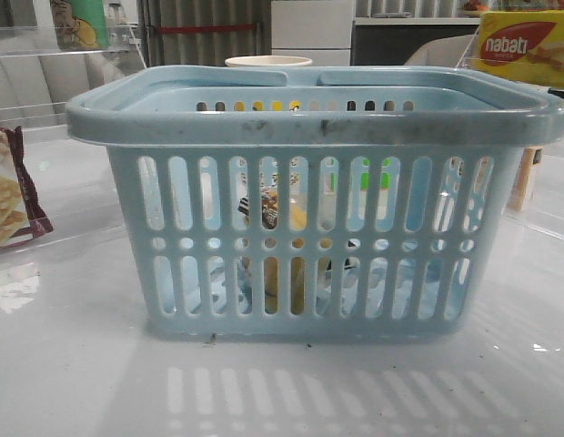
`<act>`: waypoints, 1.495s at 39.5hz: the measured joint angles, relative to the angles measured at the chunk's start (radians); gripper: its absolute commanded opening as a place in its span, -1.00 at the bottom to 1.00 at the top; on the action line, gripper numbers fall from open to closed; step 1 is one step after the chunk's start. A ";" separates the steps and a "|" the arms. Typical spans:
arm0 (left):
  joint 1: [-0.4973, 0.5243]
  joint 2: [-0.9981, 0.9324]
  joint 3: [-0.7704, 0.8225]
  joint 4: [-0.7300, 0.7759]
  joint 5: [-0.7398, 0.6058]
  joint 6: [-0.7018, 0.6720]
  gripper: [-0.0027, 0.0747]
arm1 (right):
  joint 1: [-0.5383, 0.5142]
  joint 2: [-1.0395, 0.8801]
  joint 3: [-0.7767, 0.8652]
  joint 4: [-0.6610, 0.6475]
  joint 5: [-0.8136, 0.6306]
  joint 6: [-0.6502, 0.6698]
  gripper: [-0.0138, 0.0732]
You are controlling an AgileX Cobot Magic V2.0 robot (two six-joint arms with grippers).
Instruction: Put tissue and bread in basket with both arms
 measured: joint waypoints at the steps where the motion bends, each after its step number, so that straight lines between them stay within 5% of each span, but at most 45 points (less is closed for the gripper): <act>1: 0.000 -0.001 0.004 0.000 0.000 0.000 0.35 | 0.000 0.000 0.000 0.000 0.000 0.000 0.56; 12: -0.002 -0.001 0.039 0.002 0.000 -0.002 0.33 | 0.000 0.000 0.000 0.000 0.000 0.000 0.56; 19: -0.002 -0.002 0.047 0.078 0.000 -0.110 0.13 | 0.000 0.000 0.000 0.000 0.016 0.000 0.47; 32: -0.002 -0.004 0.047 0.154 0.000 -0.188 -0.38 | 0.000 0.000 0.000 0.000 0.057 0.000 -0.57; 38: -0.002 -0.004 0.047 0.154 0.000 -0.188 -0.70 | 0.000 0.000 0.000 0.000 0.059 0.000 -0.55; 59: 0.033 -0.021 0.048 0.154 0.000 -0.190 -0.70 | 0.000 0.000 0.000 0.000 0.060 0.000 -0.55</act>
